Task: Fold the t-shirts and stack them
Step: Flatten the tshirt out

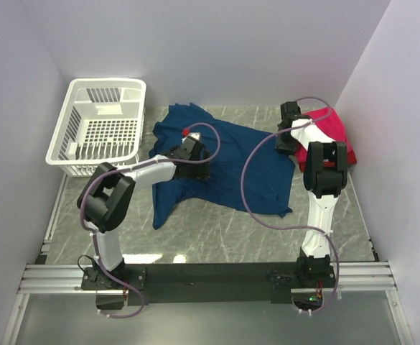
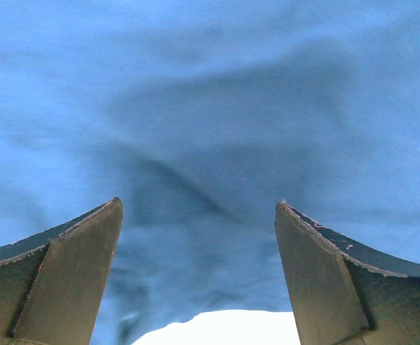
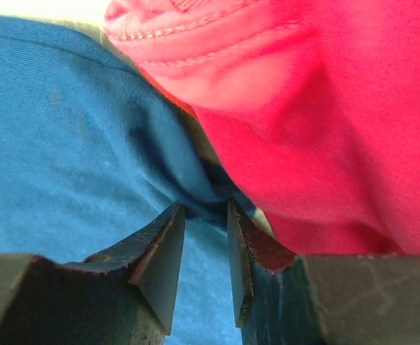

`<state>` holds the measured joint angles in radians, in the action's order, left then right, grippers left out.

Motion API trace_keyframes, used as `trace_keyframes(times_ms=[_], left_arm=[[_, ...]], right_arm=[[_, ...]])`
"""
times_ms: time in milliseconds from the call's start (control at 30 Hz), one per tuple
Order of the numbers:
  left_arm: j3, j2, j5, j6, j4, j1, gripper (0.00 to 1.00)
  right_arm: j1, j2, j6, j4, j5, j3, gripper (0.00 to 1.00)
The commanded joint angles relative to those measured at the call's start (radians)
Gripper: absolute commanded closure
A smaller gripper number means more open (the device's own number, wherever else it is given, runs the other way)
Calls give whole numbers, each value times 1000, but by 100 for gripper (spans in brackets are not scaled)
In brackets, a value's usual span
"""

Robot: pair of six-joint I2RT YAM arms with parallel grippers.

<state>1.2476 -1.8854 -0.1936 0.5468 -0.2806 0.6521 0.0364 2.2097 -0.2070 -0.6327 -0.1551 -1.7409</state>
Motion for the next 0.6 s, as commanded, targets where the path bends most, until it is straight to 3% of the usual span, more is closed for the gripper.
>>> trace_keyframes(times_ms=[0, 67, 133, 167, 367, 567], left_arm=[[-25, 94, -30, 15, 29, -25, 7], [-43, 124, -35, 12, 29, -40, 7], [-56, 146, -40, 10, 27, -57, 7], [-59, 150, -41, 8, 24, -63, 7], [-111, 152, -32, 10, 32, -120, 7], [-165, 157, -21, 21, 57, -135, 7]], right_arm=[[-4, 21, 41, -44, 26, -39, 63], [-4, 21, 43, -38, 52, -34, 72], [-4, 12, 35, -36, 66, -37, 94], [-3, 2, 31, -33, 68, -32, 100], [14, -133, 24, 59, 78, -15, 100], [13, -27, 29, 16, 84, -277, 100]])
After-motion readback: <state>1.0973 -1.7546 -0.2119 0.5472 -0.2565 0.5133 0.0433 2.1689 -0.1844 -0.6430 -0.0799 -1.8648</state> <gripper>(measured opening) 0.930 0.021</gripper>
